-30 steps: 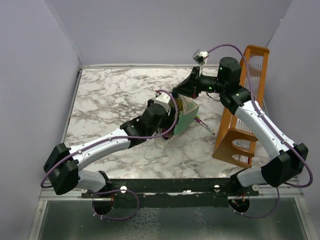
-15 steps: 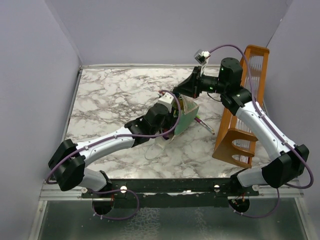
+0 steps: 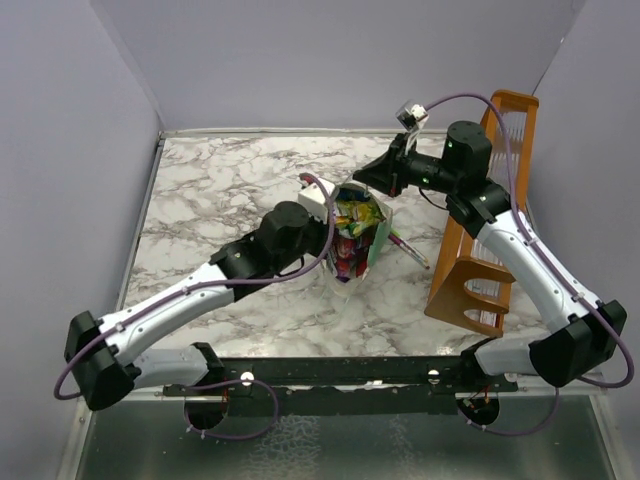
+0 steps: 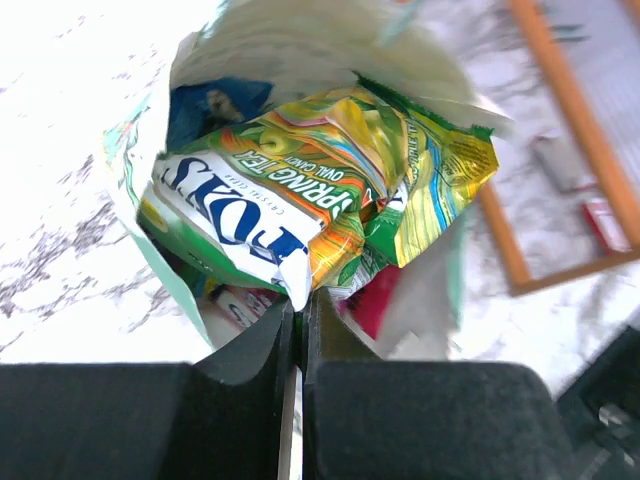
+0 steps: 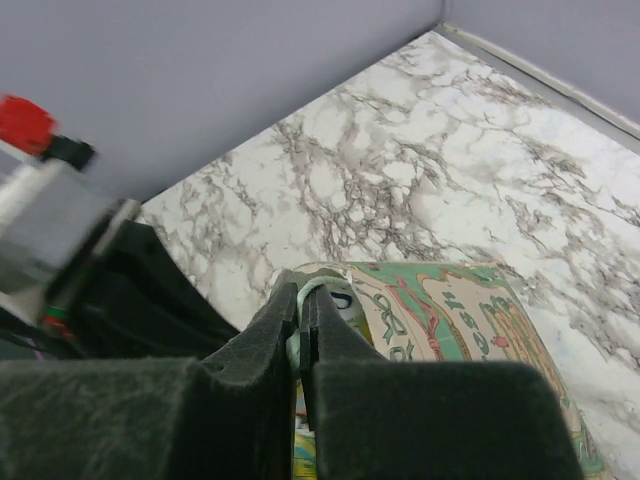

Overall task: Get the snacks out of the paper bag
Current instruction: Take out the snack from the paper bag, then place the snack at the center of the board.

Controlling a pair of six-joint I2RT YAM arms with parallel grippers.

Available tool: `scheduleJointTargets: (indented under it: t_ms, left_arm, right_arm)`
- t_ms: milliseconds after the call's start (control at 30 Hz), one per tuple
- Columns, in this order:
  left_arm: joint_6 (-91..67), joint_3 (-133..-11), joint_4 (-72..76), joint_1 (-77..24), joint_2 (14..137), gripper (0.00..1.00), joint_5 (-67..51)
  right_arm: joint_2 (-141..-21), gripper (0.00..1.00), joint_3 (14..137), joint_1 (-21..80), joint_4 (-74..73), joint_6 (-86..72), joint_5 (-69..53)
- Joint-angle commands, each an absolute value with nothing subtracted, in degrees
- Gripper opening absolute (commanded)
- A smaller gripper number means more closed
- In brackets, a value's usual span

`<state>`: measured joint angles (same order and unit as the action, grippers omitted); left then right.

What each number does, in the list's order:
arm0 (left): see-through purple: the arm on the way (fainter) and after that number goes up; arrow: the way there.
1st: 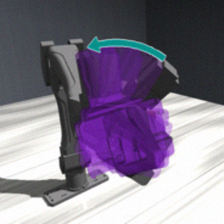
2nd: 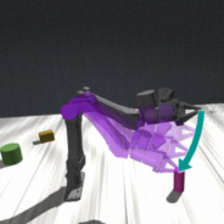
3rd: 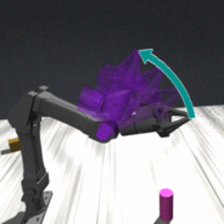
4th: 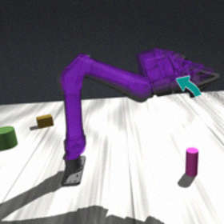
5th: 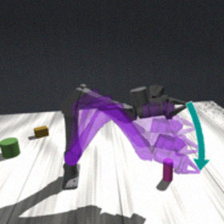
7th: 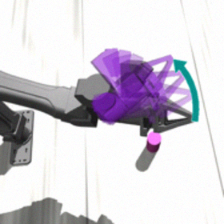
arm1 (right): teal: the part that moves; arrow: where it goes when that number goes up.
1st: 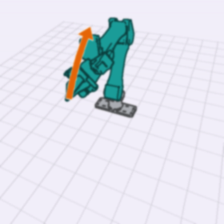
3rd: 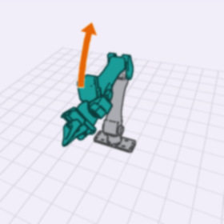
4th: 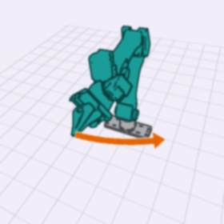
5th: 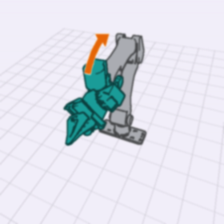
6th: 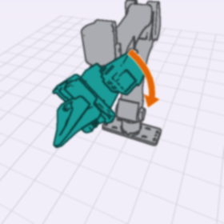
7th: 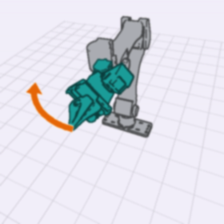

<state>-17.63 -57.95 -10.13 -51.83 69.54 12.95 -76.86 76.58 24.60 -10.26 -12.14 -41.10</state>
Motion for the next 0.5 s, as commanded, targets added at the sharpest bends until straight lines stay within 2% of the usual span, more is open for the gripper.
scheduleJointTargets:
  t_ms: [0, 233, 367, 467]
  left_arm:
    - [-14.73, -59.77, -8.22, -51.59, 61.48, 0.0, 1.04]
    - [-10.3, -66.27, -11.59, -51.64, 53.95, 0.0, -8.55]
    - [-6.05, -68.49, -14.09, -51.59, 46.88, 0.0, -4.88]
    - [-5.0, -68.29, -14.2, -51.62, 41.76, 0.0, 3.38]
  right_arm:
    - [-73.31, 0.01, 75.67, 24.68, -7.18, -11.92, -35.79]
    - [-71.45, 0.01, 74.23, 24.66, -6.5, -11.88, -31.75]
    - [-71.07, 0.01, 73.93, 24.7, -6.53, -11.86, -31.19]
    - [-71.03, 0.01, 73.85, 24.65, -6.51, -11.87, -30.84]
